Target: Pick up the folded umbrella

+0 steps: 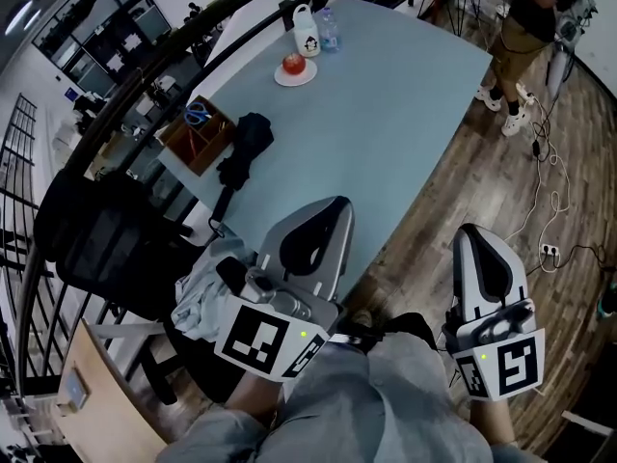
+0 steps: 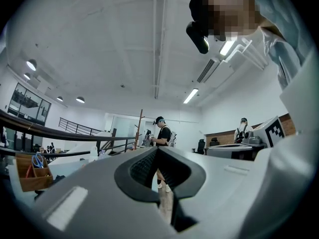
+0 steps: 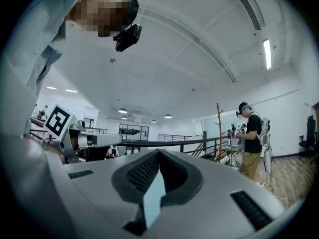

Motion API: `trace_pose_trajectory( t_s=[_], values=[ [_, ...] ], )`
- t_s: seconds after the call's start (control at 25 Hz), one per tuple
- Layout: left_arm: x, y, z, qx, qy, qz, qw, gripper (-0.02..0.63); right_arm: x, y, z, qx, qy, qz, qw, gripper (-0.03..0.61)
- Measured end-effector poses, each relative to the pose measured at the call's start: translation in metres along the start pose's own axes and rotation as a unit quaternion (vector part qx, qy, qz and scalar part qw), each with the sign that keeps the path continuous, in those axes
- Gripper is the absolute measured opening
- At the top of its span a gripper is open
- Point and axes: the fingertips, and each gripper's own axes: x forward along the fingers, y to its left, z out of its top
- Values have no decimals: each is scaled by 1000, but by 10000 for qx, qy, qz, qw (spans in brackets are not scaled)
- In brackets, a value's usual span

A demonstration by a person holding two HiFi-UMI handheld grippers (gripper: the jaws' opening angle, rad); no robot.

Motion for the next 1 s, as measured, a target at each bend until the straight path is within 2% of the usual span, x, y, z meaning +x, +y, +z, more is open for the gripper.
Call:
trace_pose_trajectory(
  t_s=[0.24,0.6,1.0],
  values=[
    [-9,18,5,135,-88,259,9995,5,14,3,2,14,-4,202,9998,-1],
    [-15,31,3,72,-133,898,9958,5,47,5,11,-9,-172,892,9959,-2],
    [26,53,-9,35,0,1702,9854,5,110,-25,-5,235,-204,1753,9840,-1]
  ],
)
